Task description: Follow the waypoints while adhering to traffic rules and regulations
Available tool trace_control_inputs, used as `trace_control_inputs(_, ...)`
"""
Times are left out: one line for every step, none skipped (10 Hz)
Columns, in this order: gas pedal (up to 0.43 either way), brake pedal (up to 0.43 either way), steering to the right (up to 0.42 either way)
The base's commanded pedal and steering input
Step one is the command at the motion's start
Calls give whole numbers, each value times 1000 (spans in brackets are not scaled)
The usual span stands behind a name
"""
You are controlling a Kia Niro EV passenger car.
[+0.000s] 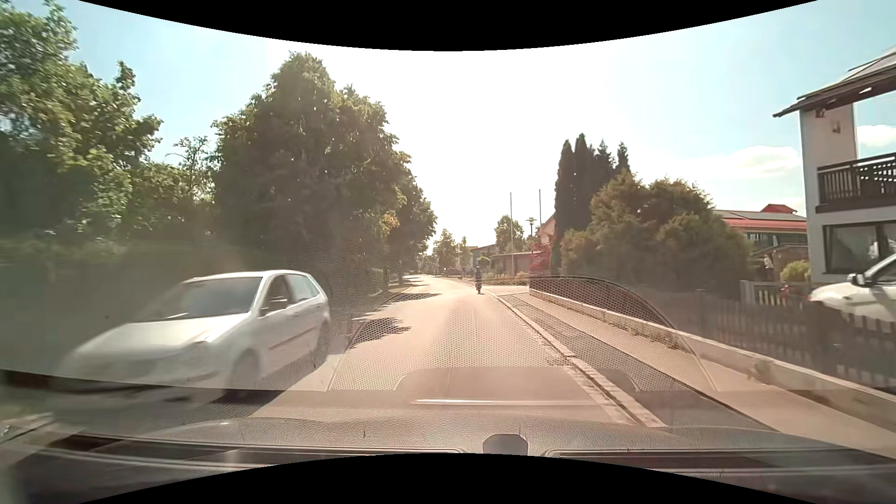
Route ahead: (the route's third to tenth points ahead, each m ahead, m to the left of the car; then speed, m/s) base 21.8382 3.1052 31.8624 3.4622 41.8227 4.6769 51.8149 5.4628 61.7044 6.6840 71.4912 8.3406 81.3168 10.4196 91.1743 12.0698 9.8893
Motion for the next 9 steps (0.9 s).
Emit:
trace_control_inputs(0,6,-8)
trace_control_inputs(0,6,-8)
trace_control_inputs(0,6,-8)
trace_control_inputs(0,6,-8)
trace_control_inputs(0,6,-8)
trace_control_inputs(0,6,-8)
trace_control_inputs(0,6,-7)
trace_control_inputs(0,6,-7)
trace_control_inputs(0,6,-7)
